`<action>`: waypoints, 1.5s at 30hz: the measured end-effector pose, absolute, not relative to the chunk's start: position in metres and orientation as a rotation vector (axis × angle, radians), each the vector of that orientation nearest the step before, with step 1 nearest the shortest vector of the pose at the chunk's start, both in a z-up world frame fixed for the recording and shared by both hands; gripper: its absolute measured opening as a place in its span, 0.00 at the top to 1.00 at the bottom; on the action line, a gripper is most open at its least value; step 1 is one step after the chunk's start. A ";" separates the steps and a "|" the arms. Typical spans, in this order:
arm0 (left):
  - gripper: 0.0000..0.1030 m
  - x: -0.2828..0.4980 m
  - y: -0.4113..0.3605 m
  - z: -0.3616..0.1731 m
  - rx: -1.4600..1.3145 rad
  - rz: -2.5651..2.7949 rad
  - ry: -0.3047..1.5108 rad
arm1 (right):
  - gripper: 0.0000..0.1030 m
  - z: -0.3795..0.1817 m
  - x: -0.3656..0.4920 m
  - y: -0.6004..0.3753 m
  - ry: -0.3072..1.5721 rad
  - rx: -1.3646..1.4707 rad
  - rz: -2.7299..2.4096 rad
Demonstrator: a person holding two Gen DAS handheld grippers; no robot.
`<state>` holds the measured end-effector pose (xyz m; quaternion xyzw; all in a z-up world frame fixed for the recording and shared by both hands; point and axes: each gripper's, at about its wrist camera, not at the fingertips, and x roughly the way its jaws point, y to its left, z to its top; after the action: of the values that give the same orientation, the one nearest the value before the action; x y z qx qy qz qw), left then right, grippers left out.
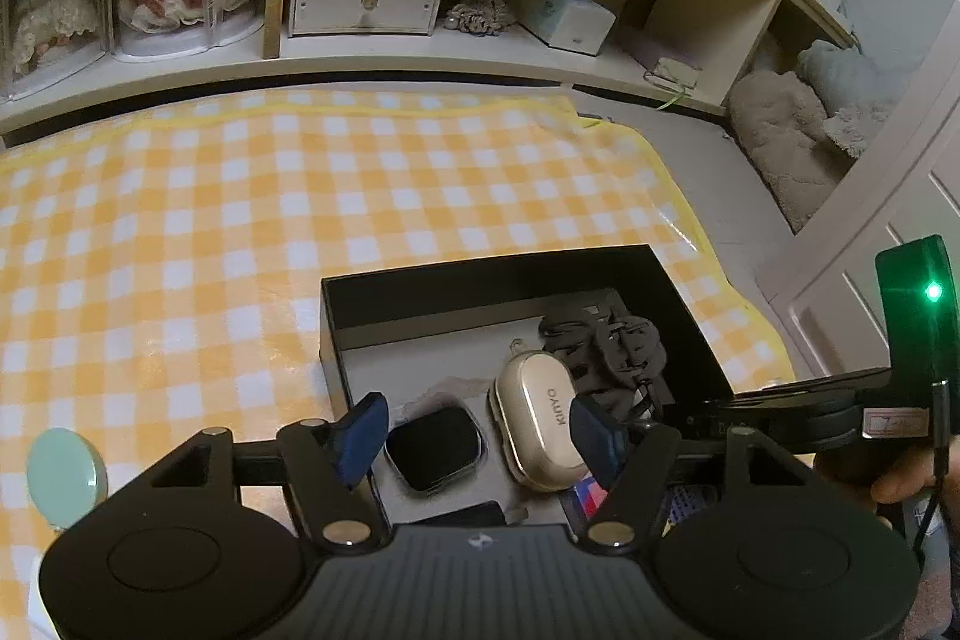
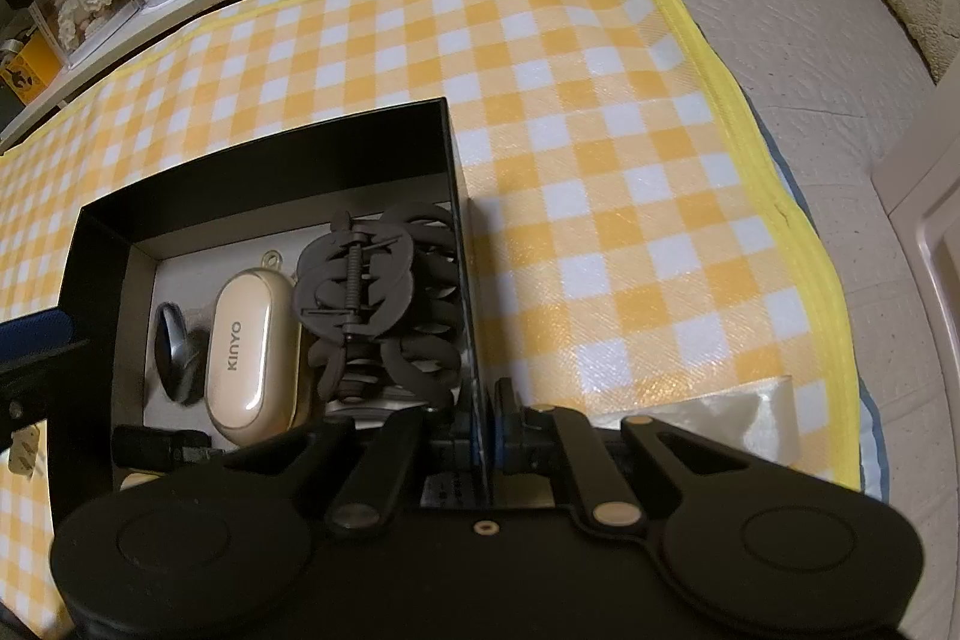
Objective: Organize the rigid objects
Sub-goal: 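Lower the smartwatch into the black box and open the left gripper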
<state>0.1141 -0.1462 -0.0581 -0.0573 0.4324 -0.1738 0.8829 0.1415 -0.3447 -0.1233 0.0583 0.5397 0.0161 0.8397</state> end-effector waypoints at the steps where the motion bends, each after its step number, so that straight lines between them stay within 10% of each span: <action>1: 0.33 0.114 -0.146 -0.057 -0.118 -0.362 0.904 | 0.95 -0.123 0.141 -0.345 1.141 0.123 0.034; 15: 0.31 0.100 -0.157 -0.051 -0.050 -0.415 0.930 | 0.95 -0.123 0.141 -0.345 1.141 0.124 0.035; 26: 0.00 0.081 -0.167 -0.042 0.064 -0.425 0.900 | 0.95 -0.123 0.141 -0.346 1.140 0.125 0.035; 45: 0.00 0.064 -0.162 -0.036 0.107 -0.412 0.895 | 0.95 -0.123 0.141 -0.346 1.140 0.127 0.035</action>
<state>0.0645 -0.1625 -0.0357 0.0512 0.4293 -0.1976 0.8798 0.1409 -0.3460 -0.1235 0.0599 0.5393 0.0168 0.8398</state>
